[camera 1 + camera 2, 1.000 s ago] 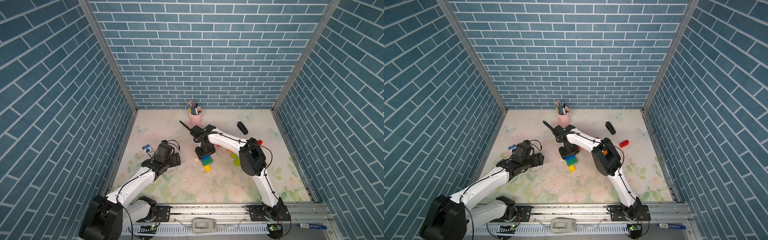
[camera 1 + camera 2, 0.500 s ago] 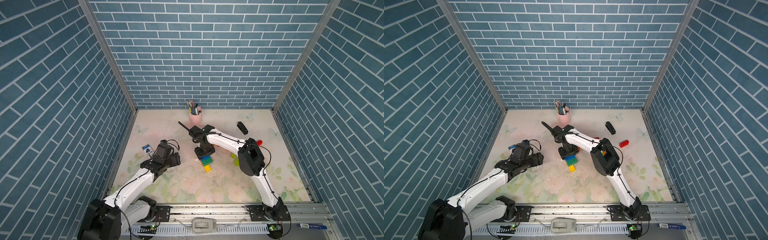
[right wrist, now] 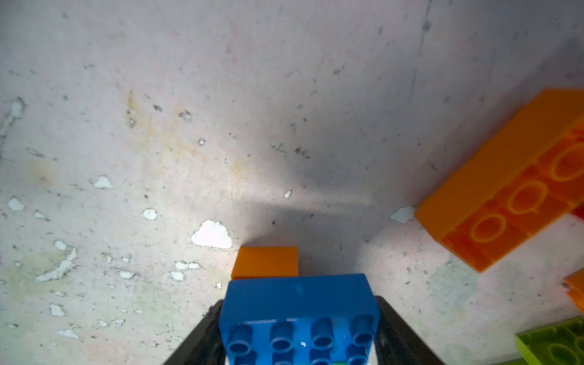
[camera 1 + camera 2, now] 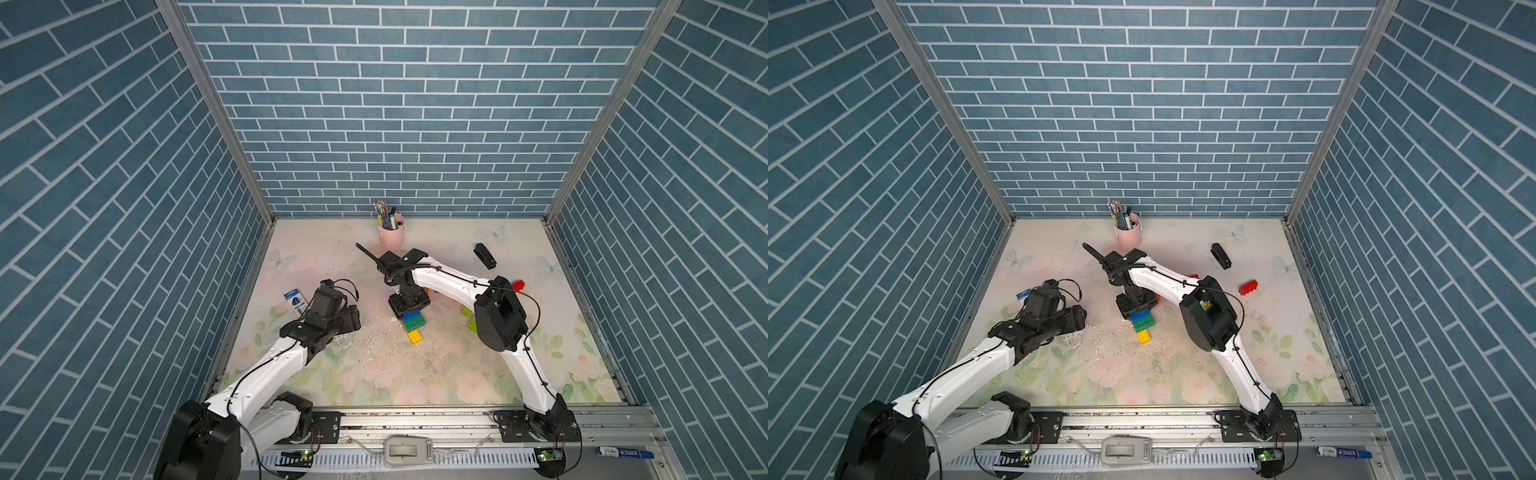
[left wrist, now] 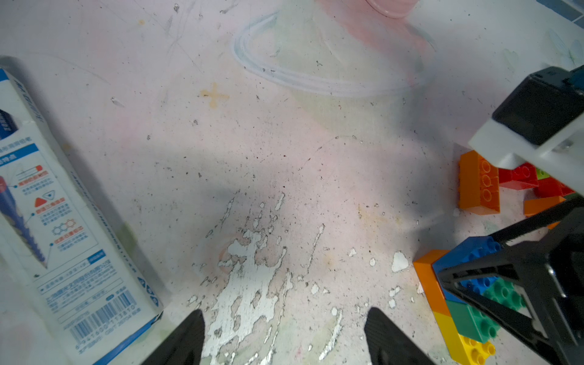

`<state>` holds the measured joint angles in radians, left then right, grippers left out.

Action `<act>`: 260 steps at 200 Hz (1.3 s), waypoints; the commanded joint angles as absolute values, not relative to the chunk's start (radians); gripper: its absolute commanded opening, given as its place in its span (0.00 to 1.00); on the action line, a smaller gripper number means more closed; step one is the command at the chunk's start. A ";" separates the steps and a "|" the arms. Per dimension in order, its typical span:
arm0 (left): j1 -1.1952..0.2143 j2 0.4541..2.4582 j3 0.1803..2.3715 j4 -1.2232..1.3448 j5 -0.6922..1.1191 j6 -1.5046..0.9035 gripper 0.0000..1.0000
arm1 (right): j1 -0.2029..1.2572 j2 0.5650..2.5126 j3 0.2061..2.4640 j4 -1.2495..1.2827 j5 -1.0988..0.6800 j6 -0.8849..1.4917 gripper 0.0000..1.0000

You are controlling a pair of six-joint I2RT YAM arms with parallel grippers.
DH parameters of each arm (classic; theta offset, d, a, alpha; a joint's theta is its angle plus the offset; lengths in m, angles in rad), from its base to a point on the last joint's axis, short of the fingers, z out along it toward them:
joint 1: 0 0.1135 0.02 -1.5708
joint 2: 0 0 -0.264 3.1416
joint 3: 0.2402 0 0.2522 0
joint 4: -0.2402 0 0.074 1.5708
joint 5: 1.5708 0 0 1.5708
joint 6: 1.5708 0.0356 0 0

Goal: Assemble a rectangle with lego
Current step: Assemble the lego brick with the lego brick.

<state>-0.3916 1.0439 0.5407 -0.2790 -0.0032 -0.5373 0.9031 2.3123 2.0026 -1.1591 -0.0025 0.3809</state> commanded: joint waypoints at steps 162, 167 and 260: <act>-0.676 1.421 0.813 -0.261 -0.069 -0.463 0.99 | 0.736 1.889 1.602 -0.946 -0.050 0.525 0.79; -0.678 1.437 0.826 -0.267 -0.065 -0.464 0.99 | 0.739 1.894 1.600 -0.946 -0.052 0.523 0.79; -0.690 1.541 0.851 -0.189 0.002 -0.462 0.93 | 0.787 2.002 1.599 -0.896 -0.081 0.520 0.77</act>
<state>-0.6853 1.5249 0.8501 -0.2203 -0.0216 -0.4728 0.7898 1.9785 1.5993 -0.9077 -0.0738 0.5007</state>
